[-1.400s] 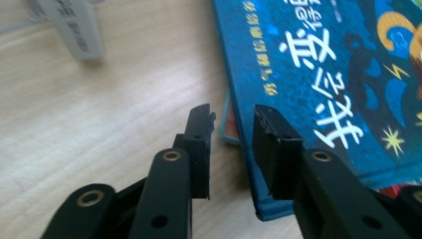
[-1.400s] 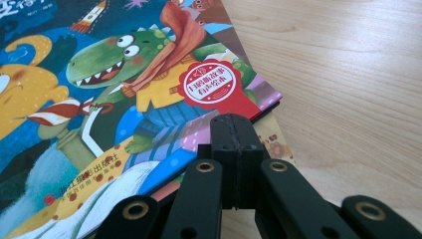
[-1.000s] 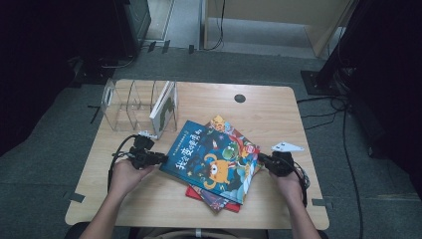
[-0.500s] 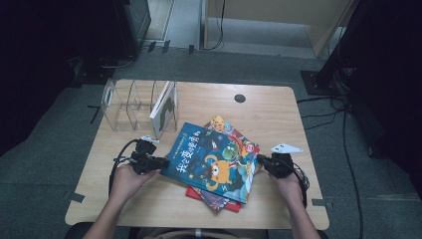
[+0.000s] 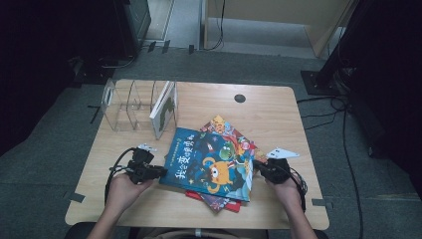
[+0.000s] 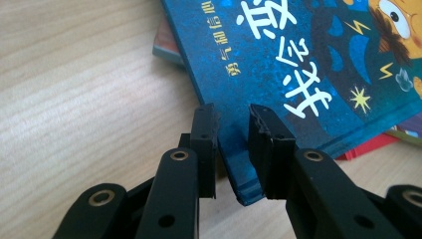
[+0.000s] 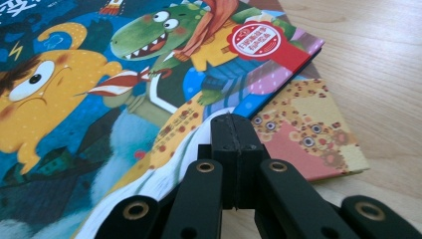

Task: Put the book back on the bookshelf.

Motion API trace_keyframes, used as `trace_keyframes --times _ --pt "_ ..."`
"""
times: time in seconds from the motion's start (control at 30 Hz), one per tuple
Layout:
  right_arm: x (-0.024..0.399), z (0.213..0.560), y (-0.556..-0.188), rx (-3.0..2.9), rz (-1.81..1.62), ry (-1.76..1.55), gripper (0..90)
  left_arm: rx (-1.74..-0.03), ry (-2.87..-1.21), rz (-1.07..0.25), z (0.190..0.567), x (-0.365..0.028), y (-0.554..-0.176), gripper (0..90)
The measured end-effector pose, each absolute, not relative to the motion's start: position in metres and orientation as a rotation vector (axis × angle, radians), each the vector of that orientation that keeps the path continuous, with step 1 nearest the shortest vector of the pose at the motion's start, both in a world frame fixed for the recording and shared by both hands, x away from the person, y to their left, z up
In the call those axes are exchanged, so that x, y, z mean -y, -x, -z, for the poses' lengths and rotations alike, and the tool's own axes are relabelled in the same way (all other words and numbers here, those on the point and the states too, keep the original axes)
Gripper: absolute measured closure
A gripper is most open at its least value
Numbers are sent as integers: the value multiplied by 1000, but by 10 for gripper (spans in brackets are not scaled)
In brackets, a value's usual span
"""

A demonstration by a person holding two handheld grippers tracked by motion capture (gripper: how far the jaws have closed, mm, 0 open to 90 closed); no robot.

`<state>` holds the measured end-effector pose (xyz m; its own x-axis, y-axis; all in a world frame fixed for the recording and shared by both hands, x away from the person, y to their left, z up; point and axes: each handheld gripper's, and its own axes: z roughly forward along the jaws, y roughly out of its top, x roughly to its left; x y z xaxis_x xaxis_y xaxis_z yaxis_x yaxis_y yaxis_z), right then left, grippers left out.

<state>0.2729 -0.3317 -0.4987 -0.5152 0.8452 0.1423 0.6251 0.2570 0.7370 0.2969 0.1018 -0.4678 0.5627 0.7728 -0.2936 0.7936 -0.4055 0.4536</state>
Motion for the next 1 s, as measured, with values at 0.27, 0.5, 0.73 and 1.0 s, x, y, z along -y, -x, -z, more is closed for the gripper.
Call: trace_keyframes --times 0.27,0.5,0.73,1.0 --pt "327 499 -273 -2267 -1140 -1341 900 -1267 -2244 69 469 -108 -303 669" --pt "321 500 -275 -2282 -1157 -1306 900 -1296 -2208 131 472 -114 -316 607" --pt "321 501 -276 -2288 -1169 -1303 900 -1307 -2210 171 474 -111 -329 546" --pt "320 501 -277 -2292 -1164 -1301 900 -1321 -2194 248 478 -111 -336 499"
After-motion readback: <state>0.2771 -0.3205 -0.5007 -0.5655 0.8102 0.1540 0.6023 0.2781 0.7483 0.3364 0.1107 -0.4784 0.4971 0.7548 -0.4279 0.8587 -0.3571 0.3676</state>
